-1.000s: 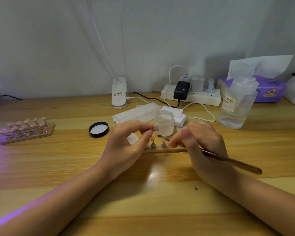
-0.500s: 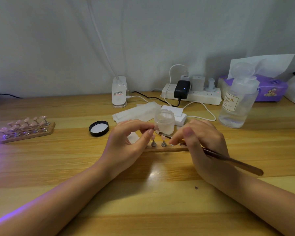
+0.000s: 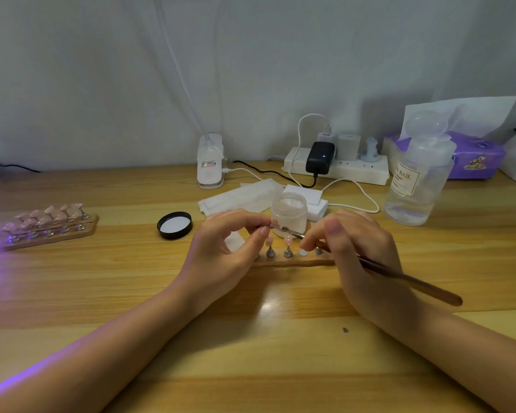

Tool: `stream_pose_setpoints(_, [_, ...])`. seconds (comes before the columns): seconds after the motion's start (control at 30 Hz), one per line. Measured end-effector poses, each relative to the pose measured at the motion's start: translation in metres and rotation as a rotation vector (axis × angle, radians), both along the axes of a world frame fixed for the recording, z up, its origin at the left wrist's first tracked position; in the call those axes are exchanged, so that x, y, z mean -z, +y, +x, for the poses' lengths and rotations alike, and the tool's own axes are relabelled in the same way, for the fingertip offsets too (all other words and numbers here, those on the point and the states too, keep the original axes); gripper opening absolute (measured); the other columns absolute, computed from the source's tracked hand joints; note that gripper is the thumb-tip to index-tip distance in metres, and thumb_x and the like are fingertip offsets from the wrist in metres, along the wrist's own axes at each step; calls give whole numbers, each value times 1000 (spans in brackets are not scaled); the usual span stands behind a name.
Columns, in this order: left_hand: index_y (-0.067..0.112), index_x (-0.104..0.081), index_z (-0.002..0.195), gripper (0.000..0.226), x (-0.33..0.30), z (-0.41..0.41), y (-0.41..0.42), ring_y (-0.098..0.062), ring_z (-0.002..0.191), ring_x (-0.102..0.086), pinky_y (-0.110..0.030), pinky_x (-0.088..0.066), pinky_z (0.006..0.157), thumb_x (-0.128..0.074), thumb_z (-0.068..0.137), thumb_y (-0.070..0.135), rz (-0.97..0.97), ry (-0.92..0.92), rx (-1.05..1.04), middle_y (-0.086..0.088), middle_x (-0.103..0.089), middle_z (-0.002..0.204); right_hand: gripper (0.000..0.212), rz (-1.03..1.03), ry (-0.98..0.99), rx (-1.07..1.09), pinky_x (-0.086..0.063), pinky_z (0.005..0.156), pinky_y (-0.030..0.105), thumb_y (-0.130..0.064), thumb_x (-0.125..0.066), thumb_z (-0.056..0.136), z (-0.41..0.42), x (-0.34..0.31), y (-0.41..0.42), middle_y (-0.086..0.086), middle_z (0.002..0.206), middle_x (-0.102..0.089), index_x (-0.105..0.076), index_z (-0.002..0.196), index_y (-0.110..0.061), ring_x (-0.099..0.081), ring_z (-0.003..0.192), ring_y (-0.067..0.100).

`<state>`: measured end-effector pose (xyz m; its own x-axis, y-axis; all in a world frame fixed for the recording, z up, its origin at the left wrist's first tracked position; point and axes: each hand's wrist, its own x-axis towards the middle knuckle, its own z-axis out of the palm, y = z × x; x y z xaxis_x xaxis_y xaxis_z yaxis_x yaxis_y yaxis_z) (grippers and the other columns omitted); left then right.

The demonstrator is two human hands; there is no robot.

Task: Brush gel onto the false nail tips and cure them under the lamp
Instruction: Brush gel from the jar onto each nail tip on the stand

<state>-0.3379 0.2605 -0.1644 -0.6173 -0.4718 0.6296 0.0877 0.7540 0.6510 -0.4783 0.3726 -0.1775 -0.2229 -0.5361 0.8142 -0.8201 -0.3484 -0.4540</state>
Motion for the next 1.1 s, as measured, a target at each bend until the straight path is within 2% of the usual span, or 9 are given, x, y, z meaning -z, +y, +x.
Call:
stream_pose_setpoints(0.17, [29, -63, 89, 20, 0, -1, 0, -7, 76, -61, -38, -49, 76, -60, 79, 12, -18, 1, 9, 3, -69, 79, 51, 2, 85, -25, -44, 73, 40, -36, -28, 98, 1, -1, 0, -5, 77, -66, -68, 80, -11, -61, 76, 12])
stream_pose_setpoints(0.37, [30, -63, 91, 21, -1, 0, 1, -11, 80, -64, -43, -50, 78, -60, 80, 13, -14, -4, 10, 4, -70, 84, 58, -18, 21, -13, -41, 73, 34, -39, -24, 99, 0, -1, 1, -18, 71, -56, -65, 67, -14, -53, 70, -3])
stream_pose_setpoints(0.6, [31, -62, 90, 21, 0, 0, 0, -9, 76, -62, -41, -50, 76, -60, 79, 13, -35, 2, 10, 3, -69, 80, 52, -13, 86, -9, -44, 72, 41, -36, -28, 98, 0, 0, -1, -4, 76, -67, -69, 80, -11, -62, 76, 13])
stream_pose_setpoints(0.77, [26, -64, 91, 19, -1, 0, 0, -11, 80, -64, -40, -51, 77, -60, 80, 12, -31, 2, 14, 3, -70, 83, 59, -5, 12, -31, -41, 71, 33, -42, -24, 98, 0, 1, 0, -23, 74, -57, -67, 69, -14, -53, 73, -8])
stream_pose_setpoints(0.83, [26, -64, 91, 18, -1, -1, 0, -9, 81, -64, -39, -50, 78, -60, 80, 13, -29, -10, 11, 6, -69, 84, 61, -13, -9, -43, -41, 70, 33, -42, -23, 99, 0, 1, 1, -28, 75, -53, -66, 66, -14, -52, 73, -11])
stream_pose_setpoints(0.9, [28, -64, 90, 18, -1, -1, 0, -9, 81, -63, -39, -50, 79, -59, 80, 13, -28, -11, 5, 5, -69, 83, 59, -44, -14, -66, -43, 68, 36, -40, -22, 99, -1, 0, 1, -25, 74, -54, -65, 67, -14, -54, 71, -7])
stream_pose_setpoints(0.97, [28, -63, 90, 19, -1, -1, 0, -10, 80, -63, -38, -50, 79, -59, 81, 12, -33, -4, 8, 3, -69, 80, 57, -71, 6, -76, -45, 65, 41, -39, -22, 100, 0, -1, -1, -15, 75, -60, -66, 73, -13, -59, 71, 4])
stream_pose_setpoints(1.03, [30, -61, 88, 20, -1, -1, 0, -7, 77, -62, -34, -49, 77, -58, 81, 12, -46, -3, 15, 3, -68, 78, 58, -56, 39, -58, -46, 65, 43, -39, -22, 100, 0, -1, -3, -5, 76, -65, -68, 79, -11, -61, 73, 14])
stream_pose_setpoints(1.1, [33, -60, 88, 22, -1, 0, 0, -3, 77, -60, -29, -49, 76, -57, 81, 11, -55, 1, 13, 8, -67, 78, 58, -26, 43, -52, -46, 66, 43, -41, -23, 99, 0, -1, -3, -3, 77, -66, -69, 81, -11, -61, 74, 16])
